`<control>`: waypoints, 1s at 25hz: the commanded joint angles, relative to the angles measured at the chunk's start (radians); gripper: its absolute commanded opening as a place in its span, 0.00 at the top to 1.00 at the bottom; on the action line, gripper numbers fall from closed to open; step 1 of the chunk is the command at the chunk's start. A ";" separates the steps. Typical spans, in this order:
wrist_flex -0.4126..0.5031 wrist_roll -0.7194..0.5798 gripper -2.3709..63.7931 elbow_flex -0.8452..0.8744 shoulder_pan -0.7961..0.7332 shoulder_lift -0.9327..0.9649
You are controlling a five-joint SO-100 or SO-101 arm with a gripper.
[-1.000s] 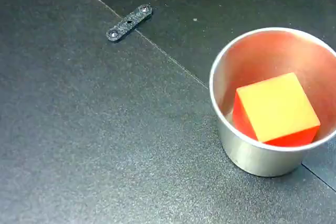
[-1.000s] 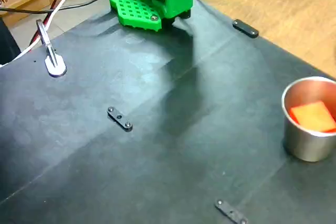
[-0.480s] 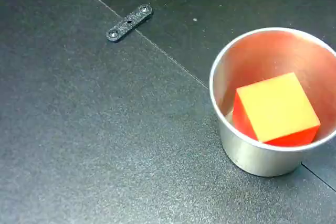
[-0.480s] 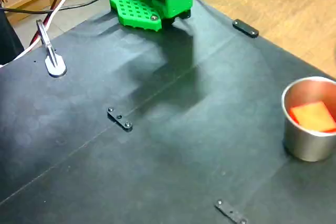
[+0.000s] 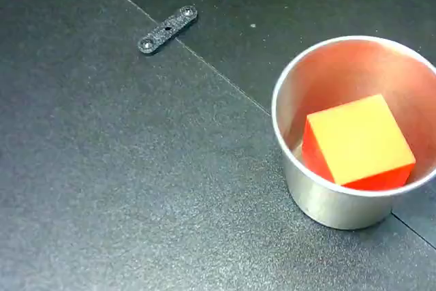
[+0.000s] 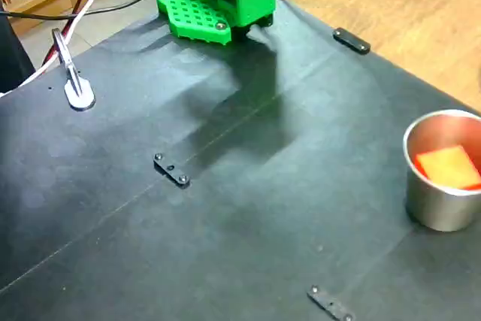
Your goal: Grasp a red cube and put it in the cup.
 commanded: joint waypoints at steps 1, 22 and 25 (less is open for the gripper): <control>0.003 -0.026 0.44 -0.012 0.002 0.005; 0.003 -0.025 0.44 0.003 -0.008 0.006; 0.003 -0.025 0.44 0.003 -0.011 0.006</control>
